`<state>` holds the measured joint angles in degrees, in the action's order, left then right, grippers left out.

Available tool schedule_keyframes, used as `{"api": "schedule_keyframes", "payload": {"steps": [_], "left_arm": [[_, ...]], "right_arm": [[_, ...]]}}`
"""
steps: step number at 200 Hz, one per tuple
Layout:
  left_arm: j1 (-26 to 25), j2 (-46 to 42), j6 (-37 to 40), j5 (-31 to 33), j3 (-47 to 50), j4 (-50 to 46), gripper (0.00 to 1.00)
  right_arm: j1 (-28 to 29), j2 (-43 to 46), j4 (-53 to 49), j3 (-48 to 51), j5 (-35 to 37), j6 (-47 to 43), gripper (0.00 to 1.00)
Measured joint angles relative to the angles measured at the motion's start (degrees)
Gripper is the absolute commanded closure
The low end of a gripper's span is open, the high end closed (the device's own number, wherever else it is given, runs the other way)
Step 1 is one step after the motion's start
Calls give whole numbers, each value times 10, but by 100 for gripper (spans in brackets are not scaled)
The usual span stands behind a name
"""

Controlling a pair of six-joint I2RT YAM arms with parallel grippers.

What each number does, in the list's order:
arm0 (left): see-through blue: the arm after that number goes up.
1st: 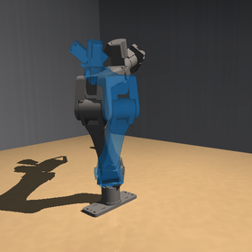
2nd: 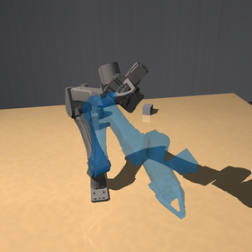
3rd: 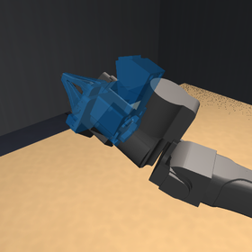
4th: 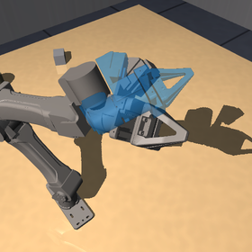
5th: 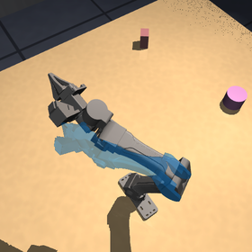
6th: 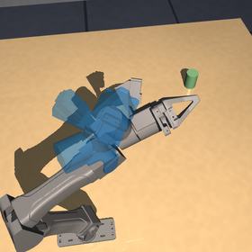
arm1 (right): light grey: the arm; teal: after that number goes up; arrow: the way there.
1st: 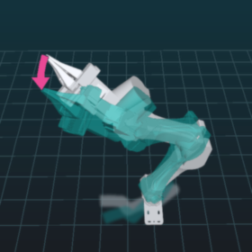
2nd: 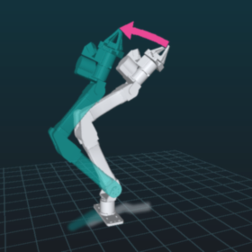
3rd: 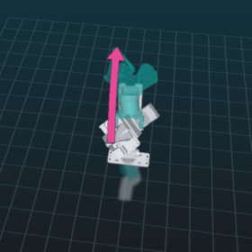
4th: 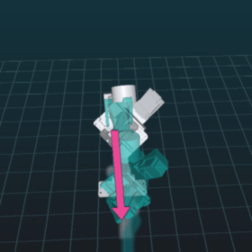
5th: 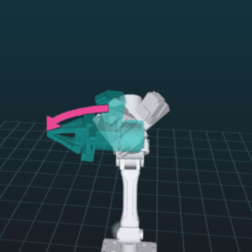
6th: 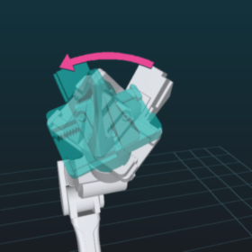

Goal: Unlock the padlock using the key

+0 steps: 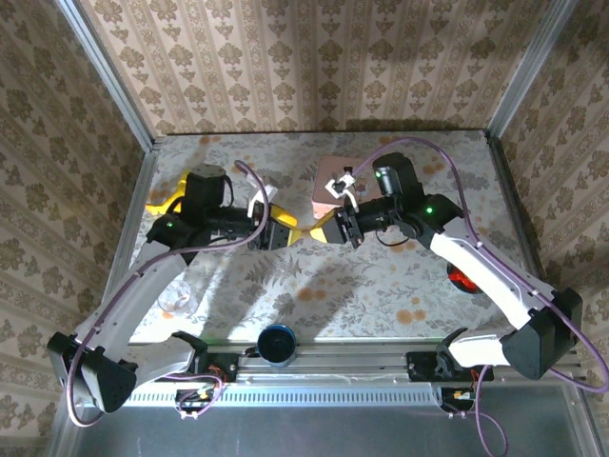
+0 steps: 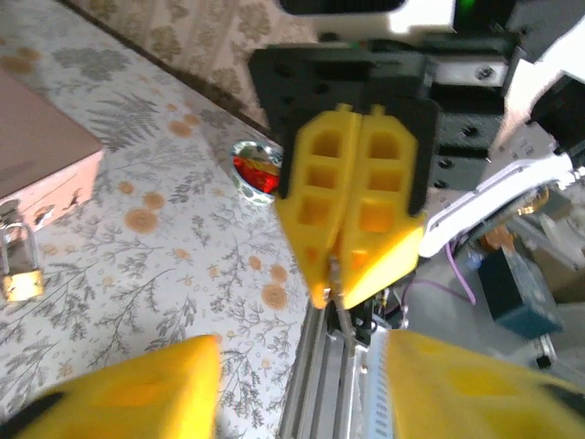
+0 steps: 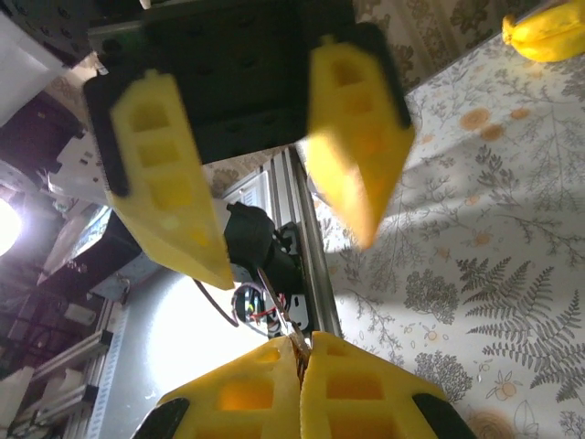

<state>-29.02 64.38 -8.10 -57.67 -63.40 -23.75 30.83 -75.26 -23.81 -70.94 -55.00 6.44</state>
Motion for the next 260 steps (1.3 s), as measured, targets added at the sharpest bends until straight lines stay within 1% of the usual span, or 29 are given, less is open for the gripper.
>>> {"api": "schedule_keyframes", "payload": {"steps": [18, 35, 52, 70, 99, 118, 131, 153, 175, 204, 222, 230, 260], "left_arm": [[2, -12, -23, 28, 1, 19, 21], [2, -32, -47, 64, 3, 42, 15], [2, -56, -66, 116, 4, 59, 14], [2, -75, -87, 189, 4, 72, 14], [-7, -88, -108, 317, 14, 81, 14], [-37, -86, -116, 414, 27, 80, 14], [-63, -83, -119, 477, 38, 80, 11], [-93, -69, -134, 549, 59, 94, 10], [-104, -47, -162, 595, 83, 115, 10], [-121, -10, -193, 631, 104, 139, 6], [-149, 21, -193, 661, 104, 145, 3], [-165, 35, -192, 675, 104, 148, 0], [-212, 98, -189, 711, 100, 152, 0]], "right_arm": [[-8, 12, 10, 12, 2, 16, 100], [-13, 18, 14, 19, 2, 28, 100], [-14, 22, 17, 26, 14, 47, 100], [-14, 33, 25, 42, 43, 70, 100], [-14, 68, 25, 73, 134, 118, 100], [-16, 88, 8, 78, 212, 148, 100], [-19, 102, -4, 82, 258, 167, 100], [-35, 128, -27, 99, 318, 204, 100], [-61, 146, -52, 121, 357, 238, 100], [-91, 168, -69, 159, 382, 278, 100], [-101, 176, -74, 179, 391, 296, 100], [-105, 180, -75, 188, 395, 302, 100], [-120, 194, -77, 222, 404, 322, 100]]}}
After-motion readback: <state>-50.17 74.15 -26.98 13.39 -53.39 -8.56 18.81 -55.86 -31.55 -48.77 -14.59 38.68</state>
